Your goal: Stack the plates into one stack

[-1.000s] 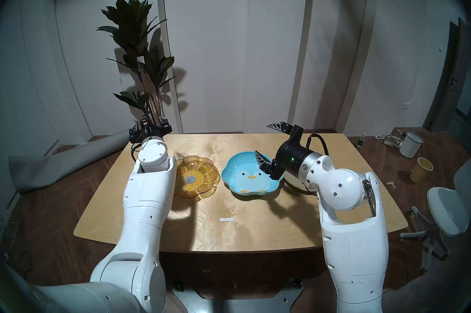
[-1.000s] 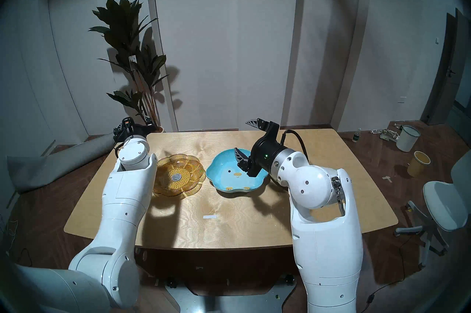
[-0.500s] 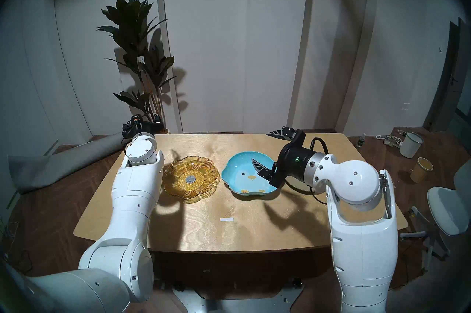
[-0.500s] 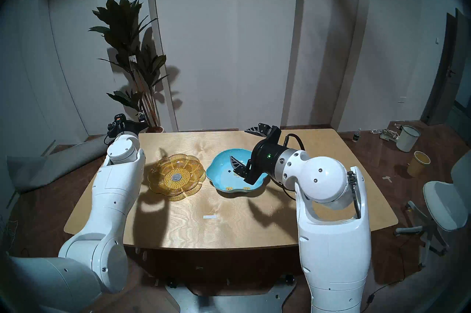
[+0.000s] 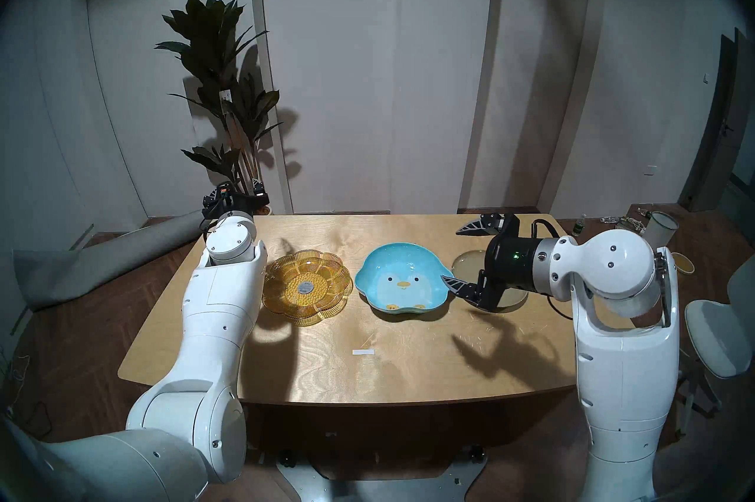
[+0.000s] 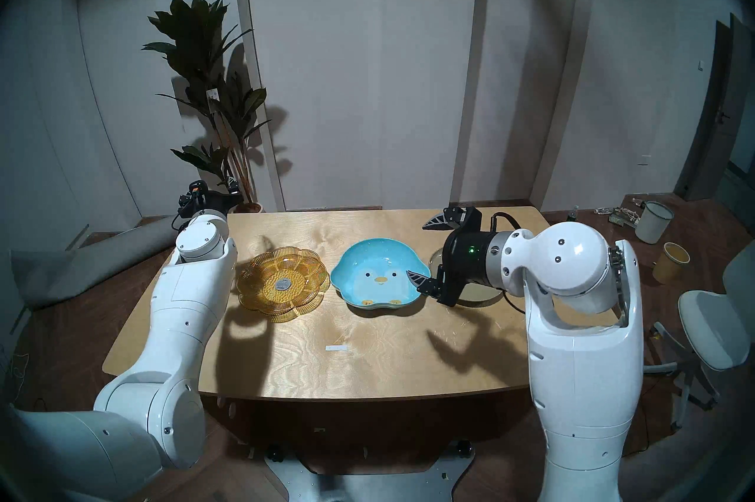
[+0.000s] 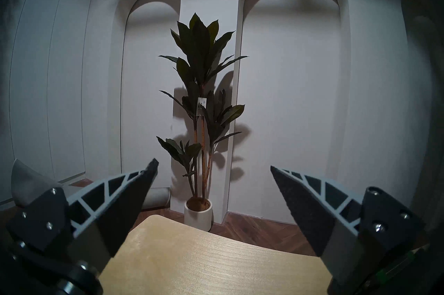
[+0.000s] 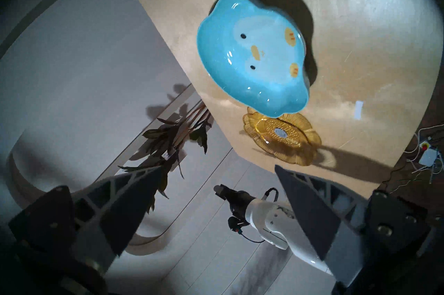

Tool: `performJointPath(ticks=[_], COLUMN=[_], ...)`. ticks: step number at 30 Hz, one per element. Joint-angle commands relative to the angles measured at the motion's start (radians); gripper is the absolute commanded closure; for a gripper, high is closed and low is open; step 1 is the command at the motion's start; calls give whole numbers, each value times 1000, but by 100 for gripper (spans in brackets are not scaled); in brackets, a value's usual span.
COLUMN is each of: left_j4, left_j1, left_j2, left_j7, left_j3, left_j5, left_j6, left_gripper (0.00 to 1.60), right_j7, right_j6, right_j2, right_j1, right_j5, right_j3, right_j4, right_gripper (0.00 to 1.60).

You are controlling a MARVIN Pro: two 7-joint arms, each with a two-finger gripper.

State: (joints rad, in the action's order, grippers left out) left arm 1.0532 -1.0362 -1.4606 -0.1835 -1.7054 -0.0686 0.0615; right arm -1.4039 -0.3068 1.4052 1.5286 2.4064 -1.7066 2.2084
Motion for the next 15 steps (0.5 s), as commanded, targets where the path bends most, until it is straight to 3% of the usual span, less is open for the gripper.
performJointPath(ticks=[1,7,10,11,12,15], left_j4=[39,48,50,51,53,60], left_j1=[2,-6,-9,-10,-11,-17], left_j2=[-8,-10,-11,-11,-11,-12], left_j7=[-2,-4,-5,-5,-5,-7], left_j3=[3,2,0,-1,-2,-3], left_j5=[-1,-4,-8,-9,-9,-11], left_j6=[15,12,10,9,8,9], left_gripper=[0,0,0,0,0,0], right_j7=[-80,-80,-80,-80,-80,-80], right_j6=[43,80,99,108,106,122], right_j2=[-105,-179,-208,-203,-223,-241], right_j1=[-103,-171,-225,-188,-235,-259], right_j5=[37,89,111,119,134,164], right_j3=[-40,-59,-41,-51,-34,-21], right_j4=[-75,-164,-218,-205,-246,-293], right_gripper=[0,0,0,0,0,0])
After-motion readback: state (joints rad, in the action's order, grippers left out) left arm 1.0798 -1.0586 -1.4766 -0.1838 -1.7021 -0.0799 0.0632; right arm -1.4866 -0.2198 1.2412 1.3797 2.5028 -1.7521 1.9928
